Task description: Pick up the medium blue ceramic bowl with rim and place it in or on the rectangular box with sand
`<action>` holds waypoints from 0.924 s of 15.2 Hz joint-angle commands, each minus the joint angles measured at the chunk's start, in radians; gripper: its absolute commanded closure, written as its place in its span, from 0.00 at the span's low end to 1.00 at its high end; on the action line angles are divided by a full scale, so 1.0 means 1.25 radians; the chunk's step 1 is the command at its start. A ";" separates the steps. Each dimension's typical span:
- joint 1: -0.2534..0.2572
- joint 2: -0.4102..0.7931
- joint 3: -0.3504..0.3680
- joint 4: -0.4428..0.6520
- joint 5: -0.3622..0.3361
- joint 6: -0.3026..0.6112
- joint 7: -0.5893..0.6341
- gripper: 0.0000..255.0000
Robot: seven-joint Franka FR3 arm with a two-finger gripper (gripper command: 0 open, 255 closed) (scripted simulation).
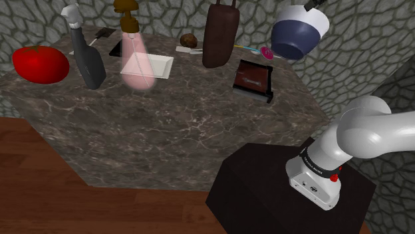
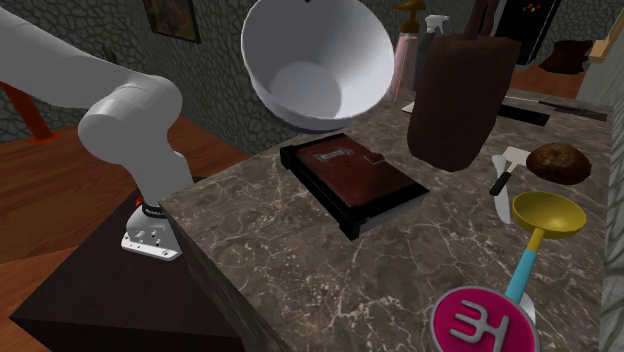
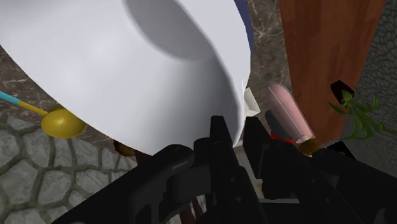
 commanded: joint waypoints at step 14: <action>-0.006 -0.048 0.085 -0.134 0.039 0.103 0.045 1.00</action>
